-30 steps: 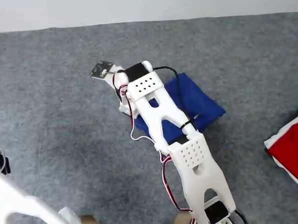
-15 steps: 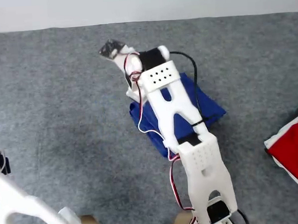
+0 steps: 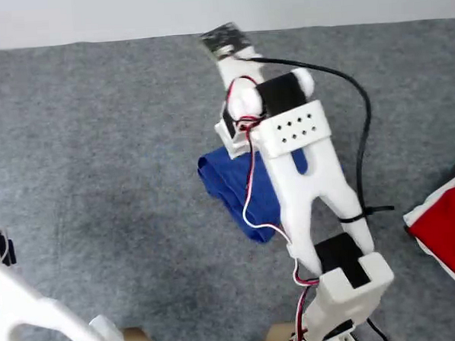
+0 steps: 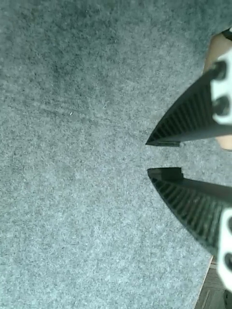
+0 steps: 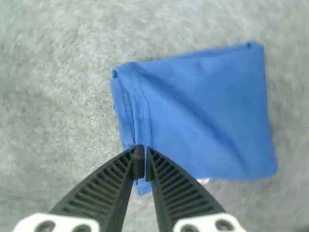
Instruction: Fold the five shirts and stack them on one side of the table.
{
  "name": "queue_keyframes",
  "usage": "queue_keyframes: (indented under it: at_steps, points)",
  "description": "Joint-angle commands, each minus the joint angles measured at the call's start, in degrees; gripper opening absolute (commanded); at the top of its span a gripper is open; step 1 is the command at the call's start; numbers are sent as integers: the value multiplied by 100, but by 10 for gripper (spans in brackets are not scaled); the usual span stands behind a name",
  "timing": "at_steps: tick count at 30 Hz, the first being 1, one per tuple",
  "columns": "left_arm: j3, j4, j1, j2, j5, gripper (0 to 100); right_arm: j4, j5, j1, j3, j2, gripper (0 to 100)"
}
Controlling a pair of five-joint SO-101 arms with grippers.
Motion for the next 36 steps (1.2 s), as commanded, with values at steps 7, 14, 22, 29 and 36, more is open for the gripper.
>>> queue_keyframes:
  at_steps: [7,14,22,29,36]
  points:
    - [-198,62,44,-167,-62,86,215,-668,119,1090,1262,9]
    - [-198,123,18,-176,-62,86,224,-677,92,2110,1631,9]
    - [-189,149,18,-176,-62,86,224,-651,84,2848,769,9]
    - [-189,149,35,-176,-62,86,163,-668,22,2734,-549,11]
    - [-189,141,35,-176,-62,86,-13,-1626,-48,1996,-681,11]
